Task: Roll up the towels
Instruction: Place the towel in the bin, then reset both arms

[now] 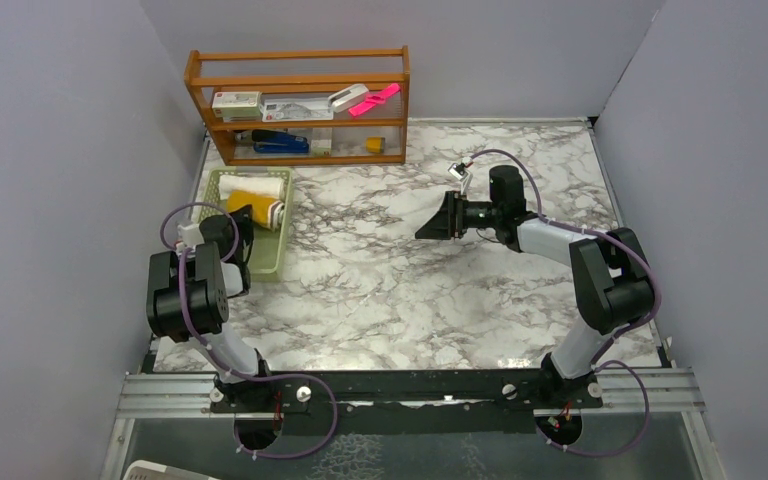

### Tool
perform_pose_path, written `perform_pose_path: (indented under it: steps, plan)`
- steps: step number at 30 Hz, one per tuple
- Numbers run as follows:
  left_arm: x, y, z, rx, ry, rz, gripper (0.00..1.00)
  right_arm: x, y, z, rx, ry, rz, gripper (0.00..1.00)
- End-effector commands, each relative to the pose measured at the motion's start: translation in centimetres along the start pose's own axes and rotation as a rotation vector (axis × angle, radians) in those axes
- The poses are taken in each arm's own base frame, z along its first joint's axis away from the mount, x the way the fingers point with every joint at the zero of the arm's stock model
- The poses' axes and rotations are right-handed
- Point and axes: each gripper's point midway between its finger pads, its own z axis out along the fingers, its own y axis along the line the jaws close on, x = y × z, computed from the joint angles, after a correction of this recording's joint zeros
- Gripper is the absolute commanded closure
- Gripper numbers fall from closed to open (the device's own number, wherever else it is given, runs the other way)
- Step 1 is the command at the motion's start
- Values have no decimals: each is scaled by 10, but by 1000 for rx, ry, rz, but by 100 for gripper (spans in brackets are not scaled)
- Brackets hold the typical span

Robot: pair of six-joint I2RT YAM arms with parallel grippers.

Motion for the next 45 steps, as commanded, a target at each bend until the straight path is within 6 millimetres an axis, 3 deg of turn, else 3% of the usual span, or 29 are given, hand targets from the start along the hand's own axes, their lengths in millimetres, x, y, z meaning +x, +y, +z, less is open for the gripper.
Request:
perform_pose_path:
  steps: [1, 7, 10, 11, 21, 26, 29, 34, 36, 40, 42, 45]
  plan:
    - [-10, -30, 11, 91, -74, -1, 93, -1, 2, 2, -18, 10, -16, 52]
    - [-6, -18, 17, -8, -61, 6, 61, -2, 1, 3, -17, 11, -15, 52]
    - [-6, -12, 15, -64, -63, 13, 14, -2, 2, 3, -17, 10, -16, 52]
    - [-7, -10, 13, -82, -67, 17, 3, -2, 1, 3, -17, 10, -15, 52]
    - [-8, 10, -13, -225, -73, 17, 1, -1, 1, 3, -18, 11, -10, 52]
    - [-15, 6, -32, -277, -91, 41, 1, -1, 2, 2, -15, 9, -10, 52]
    - [-24, -18, -42, -257, -113, 103, 1, -2, 2, 2, -12, 8, -12, 52]
    - [-32, -88, -57, -121, -89, 341, 1, -14, 2, -3, 57, -34, -51, 52]
    - [-25, -113, -63, -60, -21, 477, 1, -24, -1, -6, 118, -62, -73, 47]
    - [15, -149, -74, 120, 221, 761, 1, -39, -15, -13, 254, -91, -102, 11]
    - [49, -155, -84, 213, 394, 878, 1, -48, -15, -18, 294, -119, -117, 8]
    - [84, -153, -97, 253, 512, 1073, 1, -64, -17, -24, 369, -161, -109, 5]
